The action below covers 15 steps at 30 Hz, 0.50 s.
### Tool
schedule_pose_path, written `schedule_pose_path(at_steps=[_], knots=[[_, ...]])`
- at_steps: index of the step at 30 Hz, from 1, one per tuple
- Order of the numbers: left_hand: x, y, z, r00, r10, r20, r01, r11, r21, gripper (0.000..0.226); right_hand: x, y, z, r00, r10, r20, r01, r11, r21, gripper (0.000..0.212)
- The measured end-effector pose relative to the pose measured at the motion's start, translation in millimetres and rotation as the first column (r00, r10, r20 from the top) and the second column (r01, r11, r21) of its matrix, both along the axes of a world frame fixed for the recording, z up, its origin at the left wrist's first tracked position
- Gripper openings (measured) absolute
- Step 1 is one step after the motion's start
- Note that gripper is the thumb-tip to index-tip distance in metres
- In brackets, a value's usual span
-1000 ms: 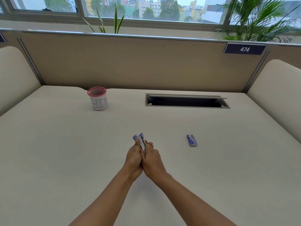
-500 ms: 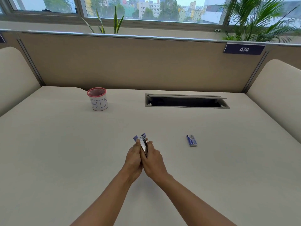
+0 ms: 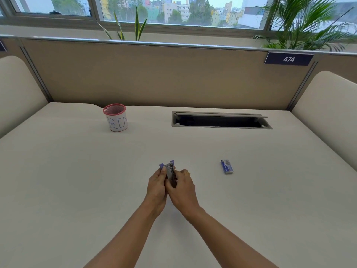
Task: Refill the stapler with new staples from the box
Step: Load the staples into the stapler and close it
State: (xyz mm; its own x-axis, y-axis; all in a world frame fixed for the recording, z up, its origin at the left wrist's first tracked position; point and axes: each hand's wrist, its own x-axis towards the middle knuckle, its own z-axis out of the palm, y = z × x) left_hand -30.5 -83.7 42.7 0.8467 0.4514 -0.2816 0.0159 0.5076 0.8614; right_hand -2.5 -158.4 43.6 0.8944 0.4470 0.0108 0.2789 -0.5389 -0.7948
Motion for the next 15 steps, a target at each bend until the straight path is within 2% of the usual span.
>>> schedule_pose_path(at_steps=[10,15], knots=[[-2.7,3.8,-5.2,0.997,0.073,-0.03,-0.07,0.994,0.085,0.022,-0.4,-1.9,2.5,0.993,-0.044,0.112,0.062,0.986,-0.156,0.028],[-2.2,3.4,-8.8,0.996,0.077,-0.052,-0.07,0.99,0.12,0.025,0.9,-1.1,-0.6,0.991,-0.061,0.123,0.079,0.985,-0.155,0.024]])
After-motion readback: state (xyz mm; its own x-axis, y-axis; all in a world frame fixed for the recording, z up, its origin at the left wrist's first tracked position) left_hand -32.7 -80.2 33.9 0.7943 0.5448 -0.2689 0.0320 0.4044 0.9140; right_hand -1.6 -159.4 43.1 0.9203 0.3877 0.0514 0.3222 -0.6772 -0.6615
